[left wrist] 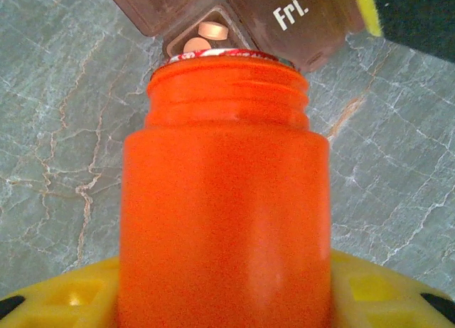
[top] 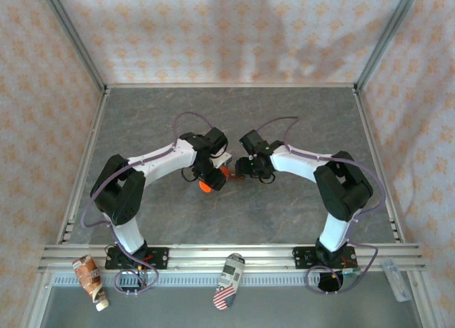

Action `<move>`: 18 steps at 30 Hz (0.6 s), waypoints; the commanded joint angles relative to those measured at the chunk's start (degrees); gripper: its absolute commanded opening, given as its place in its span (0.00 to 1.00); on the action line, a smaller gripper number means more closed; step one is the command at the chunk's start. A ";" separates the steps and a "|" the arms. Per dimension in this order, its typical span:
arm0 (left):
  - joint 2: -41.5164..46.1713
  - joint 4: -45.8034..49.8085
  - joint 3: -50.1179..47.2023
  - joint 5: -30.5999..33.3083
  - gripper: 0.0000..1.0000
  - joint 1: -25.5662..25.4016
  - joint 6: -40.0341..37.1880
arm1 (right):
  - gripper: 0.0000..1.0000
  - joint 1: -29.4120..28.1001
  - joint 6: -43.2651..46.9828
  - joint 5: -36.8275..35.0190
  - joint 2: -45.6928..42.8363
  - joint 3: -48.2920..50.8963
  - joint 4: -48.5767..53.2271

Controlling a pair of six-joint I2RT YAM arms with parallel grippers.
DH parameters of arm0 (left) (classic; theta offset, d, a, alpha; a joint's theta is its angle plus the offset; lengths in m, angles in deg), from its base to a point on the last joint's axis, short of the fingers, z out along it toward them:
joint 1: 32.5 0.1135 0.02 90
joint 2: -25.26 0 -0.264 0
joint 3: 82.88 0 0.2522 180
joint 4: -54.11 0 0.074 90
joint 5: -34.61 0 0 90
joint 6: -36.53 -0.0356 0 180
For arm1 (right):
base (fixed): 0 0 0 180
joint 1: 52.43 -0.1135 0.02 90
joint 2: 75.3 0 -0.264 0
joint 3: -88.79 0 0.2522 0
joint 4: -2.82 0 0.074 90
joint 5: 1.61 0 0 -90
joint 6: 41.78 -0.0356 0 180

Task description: Sort the pills into containers

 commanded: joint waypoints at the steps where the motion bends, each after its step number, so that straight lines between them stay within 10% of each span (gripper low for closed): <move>1: -0.59 1.32 1.05 0.84 0.00 0.37 -1.12 | 0.71 -0.32 -0.70 -1.63 1.40 1.21 0.85; 18: 2.56 -6.96 -4.49 -0.83 0.00 0.33 0.04 | 0.71 -0.32 -0.78 -1.68 1.47 1.31 0.94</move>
